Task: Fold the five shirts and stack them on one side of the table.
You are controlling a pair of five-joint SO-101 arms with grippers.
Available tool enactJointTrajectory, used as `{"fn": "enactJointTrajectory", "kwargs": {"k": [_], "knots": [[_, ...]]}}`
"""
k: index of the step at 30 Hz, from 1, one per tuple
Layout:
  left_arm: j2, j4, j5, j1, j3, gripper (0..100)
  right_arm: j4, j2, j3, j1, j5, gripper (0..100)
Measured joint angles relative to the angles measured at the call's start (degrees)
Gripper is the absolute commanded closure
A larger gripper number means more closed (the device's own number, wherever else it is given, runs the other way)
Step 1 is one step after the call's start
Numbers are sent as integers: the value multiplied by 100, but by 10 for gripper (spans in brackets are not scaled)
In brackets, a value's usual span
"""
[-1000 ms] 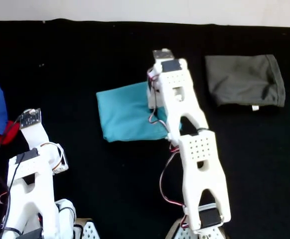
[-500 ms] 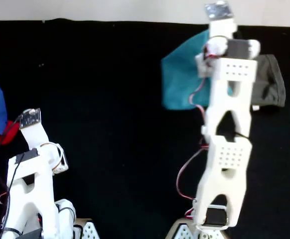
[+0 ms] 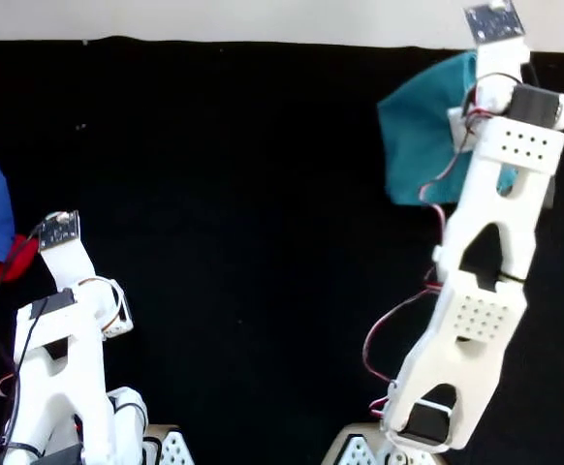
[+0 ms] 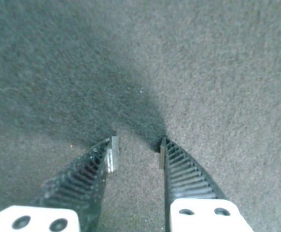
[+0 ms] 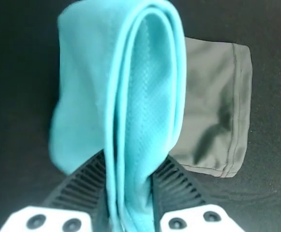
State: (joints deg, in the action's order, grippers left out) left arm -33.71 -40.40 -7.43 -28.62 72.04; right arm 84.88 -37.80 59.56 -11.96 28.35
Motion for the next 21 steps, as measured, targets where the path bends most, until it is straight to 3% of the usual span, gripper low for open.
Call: {"fn": "enactJointTrajectory", "kwargs": {"k": [9,18,21], "knots": [[0,0,0,0,0,847,-1802,-9,-1626,-536,580,992],[0,0,0,0,0,847,-2189,-1020,-677,-870,659,988],[0,0,0,0,0,847,-2180,-1407,-105,-870,659,892]]}}
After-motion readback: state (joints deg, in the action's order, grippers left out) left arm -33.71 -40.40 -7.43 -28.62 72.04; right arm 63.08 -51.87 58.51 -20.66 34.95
